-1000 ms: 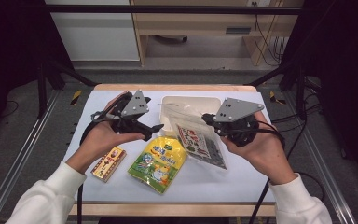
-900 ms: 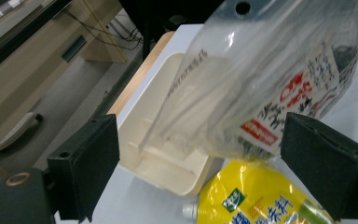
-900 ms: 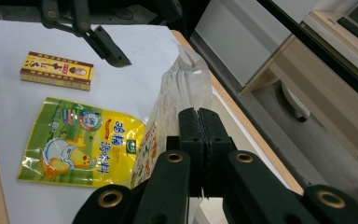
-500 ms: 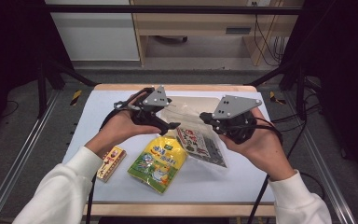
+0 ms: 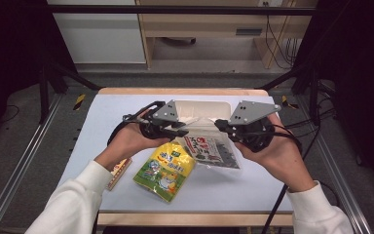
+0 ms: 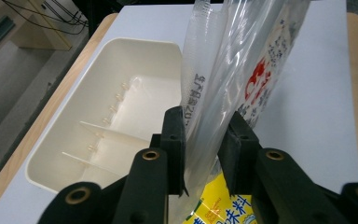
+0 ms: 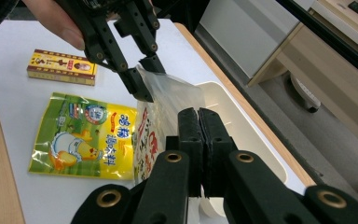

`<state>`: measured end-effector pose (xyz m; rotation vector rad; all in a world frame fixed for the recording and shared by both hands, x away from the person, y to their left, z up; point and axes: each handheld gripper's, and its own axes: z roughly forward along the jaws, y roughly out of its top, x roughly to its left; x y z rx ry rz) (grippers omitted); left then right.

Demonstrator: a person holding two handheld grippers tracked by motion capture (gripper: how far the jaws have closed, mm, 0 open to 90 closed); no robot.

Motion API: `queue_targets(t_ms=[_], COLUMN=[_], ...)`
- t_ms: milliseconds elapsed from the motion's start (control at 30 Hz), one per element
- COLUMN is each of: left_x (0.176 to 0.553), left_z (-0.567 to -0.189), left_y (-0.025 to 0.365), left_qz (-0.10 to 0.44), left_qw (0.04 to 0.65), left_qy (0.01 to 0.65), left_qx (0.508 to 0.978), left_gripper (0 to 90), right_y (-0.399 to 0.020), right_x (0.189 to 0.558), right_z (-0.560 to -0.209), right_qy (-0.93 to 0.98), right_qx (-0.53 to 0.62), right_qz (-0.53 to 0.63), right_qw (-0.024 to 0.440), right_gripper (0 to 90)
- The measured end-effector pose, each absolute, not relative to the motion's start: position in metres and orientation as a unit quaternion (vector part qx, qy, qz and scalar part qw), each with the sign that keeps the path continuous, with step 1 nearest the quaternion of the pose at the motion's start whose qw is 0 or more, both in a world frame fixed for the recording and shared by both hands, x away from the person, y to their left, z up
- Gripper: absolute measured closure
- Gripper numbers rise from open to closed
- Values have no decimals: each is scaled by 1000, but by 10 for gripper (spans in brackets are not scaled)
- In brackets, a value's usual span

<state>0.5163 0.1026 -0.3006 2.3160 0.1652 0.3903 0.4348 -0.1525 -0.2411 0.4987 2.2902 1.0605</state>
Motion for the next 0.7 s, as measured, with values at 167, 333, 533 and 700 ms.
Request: queue_targets(t_ms=[167,333,533,700], left_x=[508,500,495,496], left_z=[-294,-285,-282,-280], left_y=[102,97,86,81], left_qz=[154,152,150,150], left_qw=[384,367,344,340], left_qy=[54,42,36,34], left_qx=[909,917,926,928], left_gripper=[761,777,790,792], right_y=[-157,-161,-167,-168], right_x=[429,425,423,424], right_z=[-235,-230,-230,-227], right_qy=[853,857,869,878], right_qx=[187,188,190,184], right_qz=[399,397,377,353], right_qw=[278,270,258,266], right_gripper=[890,884,846,666])
